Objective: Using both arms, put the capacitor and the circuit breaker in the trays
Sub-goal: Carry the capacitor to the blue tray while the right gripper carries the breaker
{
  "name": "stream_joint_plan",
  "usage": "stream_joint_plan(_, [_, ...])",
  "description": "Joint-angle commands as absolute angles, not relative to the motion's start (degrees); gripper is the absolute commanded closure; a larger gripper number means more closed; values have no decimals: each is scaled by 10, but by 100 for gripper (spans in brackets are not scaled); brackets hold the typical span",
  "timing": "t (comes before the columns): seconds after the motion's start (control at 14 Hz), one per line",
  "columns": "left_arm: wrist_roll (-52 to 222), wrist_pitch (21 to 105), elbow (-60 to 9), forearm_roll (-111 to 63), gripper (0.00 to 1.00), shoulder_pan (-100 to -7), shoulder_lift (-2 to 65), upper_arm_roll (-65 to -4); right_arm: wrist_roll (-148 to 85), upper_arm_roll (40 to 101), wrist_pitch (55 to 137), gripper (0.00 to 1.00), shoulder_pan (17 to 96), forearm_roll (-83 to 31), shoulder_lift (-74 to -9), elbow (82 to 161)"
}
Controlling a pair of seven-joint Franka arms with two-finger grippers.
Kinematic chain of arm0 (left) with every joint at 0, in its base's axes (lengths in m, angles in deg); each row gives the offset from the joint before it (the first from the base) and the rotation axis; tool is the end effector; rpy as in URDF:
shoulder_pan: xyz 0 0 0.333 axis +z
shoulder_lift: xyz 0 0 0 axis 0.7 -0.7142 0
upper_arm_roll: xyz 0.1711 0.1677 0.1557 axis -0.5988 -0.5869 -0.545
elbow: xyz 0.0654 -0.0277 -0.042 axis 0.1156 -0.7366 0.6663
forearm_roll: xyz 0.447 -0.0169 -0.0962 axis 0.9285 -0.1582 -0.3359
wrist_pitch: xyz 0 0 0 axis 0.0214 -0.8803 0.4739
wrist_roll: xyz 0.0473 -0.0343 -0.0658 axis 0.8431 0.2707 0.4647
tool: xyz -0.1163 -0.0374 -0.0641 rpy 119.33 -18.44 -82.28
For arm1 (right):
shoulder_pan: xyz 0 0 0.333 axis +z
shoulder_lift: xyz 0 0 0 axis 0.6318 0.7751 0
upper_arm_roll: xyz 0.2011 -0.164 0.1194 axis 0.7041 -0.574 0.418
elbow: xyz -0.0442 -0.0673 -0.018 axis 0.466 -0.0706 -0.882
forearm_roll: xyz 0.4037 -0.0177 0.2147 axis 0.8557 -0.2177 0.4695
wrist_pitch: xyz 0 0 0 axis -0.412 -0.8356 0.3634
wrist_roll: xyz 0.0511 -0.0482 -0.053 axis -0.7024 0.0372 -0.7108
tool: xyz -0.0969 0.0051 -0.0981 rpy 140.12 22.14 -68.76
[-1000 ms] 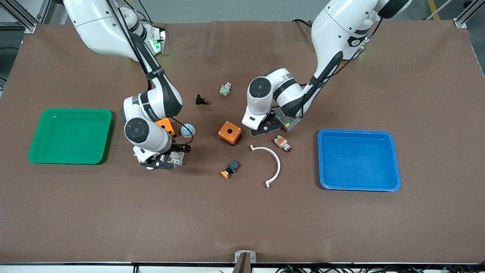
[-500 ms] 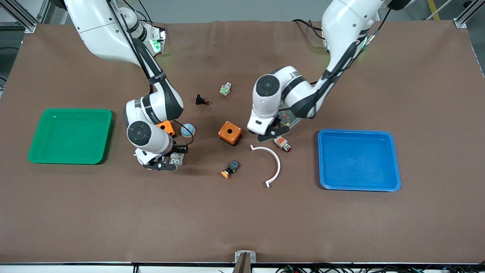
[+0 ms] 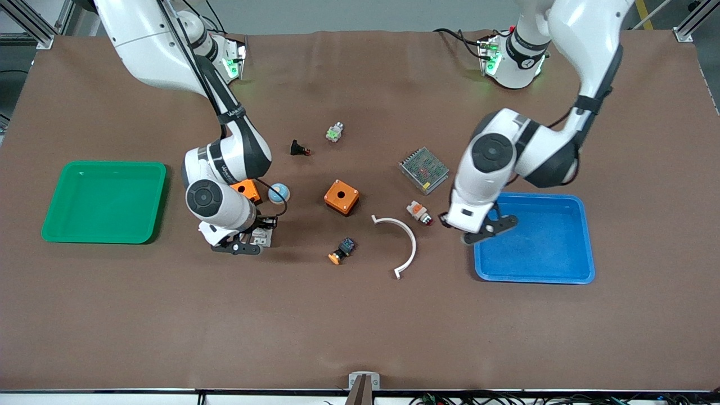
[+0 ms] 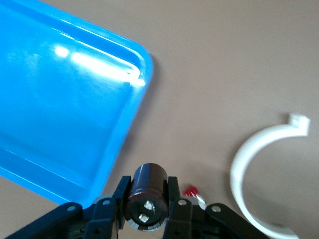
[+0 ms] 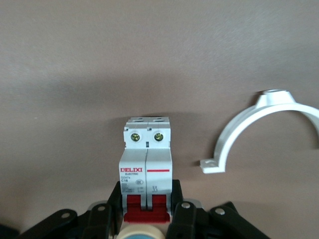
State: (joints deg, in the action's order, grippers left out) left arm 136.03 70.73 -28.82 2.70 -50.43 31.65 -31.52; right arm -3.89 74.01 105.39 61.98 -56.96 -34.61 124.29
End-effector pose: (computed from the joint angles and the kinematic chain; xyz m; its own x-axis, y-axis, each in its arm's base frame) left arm 0.6236 -0.2921 0.2214 0.9263 0.3706 0.0681 0.3748 -0.9248 -0.0651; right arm 0.6281 0.2441 0.1456 0.9848 -0.0948 -0.1456 -0.0963 -0.9953 -0.0036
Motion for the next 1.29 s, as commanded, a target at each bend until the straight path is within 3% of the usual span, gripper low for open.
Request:
stream_joint_plan(0.0, [1346,704,-295,40,100,-464,308,-310,-61,740,914,78,578,-561,-408,1201])
stream_joint_plan(0.14, [1330,708,-298,42,100,-423,297,-311,-137,740,840,78,517,-563,-441,1186])
stream_joint_plan(0.43, [1282,727,-304,43,100,-352,261,-311,-314,737,776,78,384,-593,-472,1190])
stream_joint_plan(0.64, [1233,753,-307,43,99,-311,233,-310,-401,737,780,78,295,-617,-470,1206])
stream_joint_plan(0.86, [1209,770,-307,43,95,-295,215,-310,-452,737,837,78,236,-642,-468,1248])
stream_joint_plan(0.93, [1208,770,-307,43,80,-296,214,-310,-466,737,868,78,218,-650,-467,1266])
stream_joint_plan(1.0, [1200,770,-307,43,45,-296,214,-310,-472,737,906,78,202,-659,-467,1282])
stream_joint_plan(1.07, [1181,769,-307,43,2,-295,216,-310,-472,736,940,78,192,-670,-466,1297])
stream_joint_plan(1.21, [1131,755,-306,42,0,-295,244,-307,-472,735,987,78,166,-691,-466,1326])
